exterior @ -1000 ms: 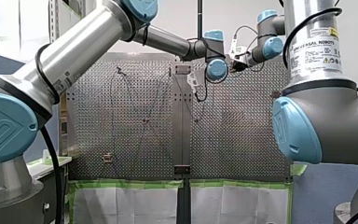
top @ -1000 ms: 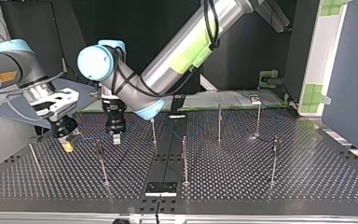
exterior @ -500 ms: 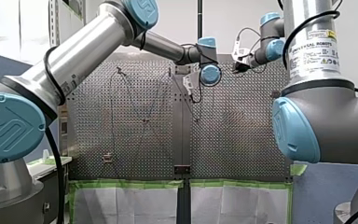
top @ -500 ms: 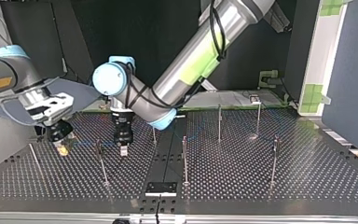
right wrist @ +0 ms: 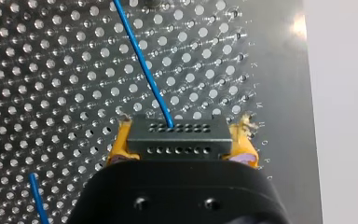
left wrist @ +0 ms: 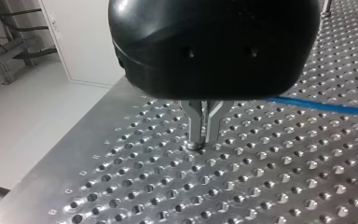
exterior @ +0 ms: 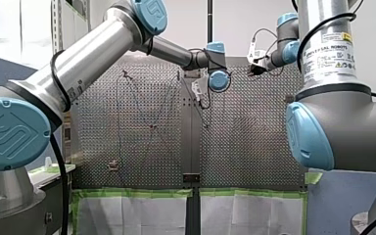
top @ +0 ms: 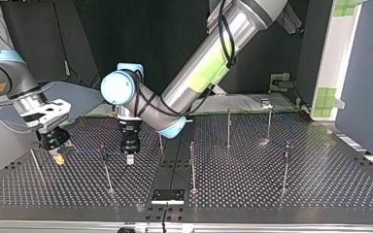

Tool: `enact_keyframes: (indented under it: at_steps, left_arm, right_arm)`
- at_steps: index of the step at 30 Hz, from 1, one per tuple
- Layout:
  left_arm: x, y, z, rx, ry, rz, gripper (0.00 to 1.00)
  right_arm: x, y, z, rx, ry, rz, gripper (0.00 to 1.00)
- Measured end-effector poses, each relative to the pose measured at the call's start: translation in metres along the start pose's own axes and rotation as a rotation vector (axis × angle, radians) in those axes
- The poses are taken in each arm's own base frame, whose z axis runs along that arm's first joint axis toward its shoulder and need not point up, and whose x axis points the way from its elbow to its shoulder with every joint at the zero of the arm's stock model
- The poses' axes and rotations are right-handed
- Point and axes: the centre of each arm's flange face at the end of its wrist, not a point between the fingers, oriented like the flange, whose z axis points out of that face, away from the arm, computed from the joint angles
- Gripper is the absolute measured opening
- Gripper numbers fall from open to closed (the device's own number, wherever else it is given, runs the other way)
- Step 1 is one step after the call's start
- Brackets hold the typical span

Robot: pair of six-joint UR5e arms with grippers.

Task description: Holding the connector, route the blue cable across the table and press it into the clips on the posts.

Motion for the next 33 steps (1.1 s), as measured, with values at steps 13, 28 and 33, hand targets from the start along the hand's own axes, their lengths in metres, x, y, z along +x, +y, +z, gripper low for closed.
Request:
enact_keyframes:
  at_steps: [13,28,33]
  left_arm:
    - [0.003,-0.005,-0.005,0.026,0.022,-0.003,1.0]
    - [0.005,-0.007,-0.017,0.051,0.102,0.035,1.0]
    - [-0.002,-0.011,-0.028,0.053,0.132,0.018,1.0]
  right_arm:
    - [0.0,0.004,0.0,-0.005,0.003,-0.002,0.0]
    - [-0.001,0.005,0.0,-0.006,0.0,-0.002,0.0]
    - [-0.001,0.005,0.0,-0.005,0.0,-0.002,0.0]
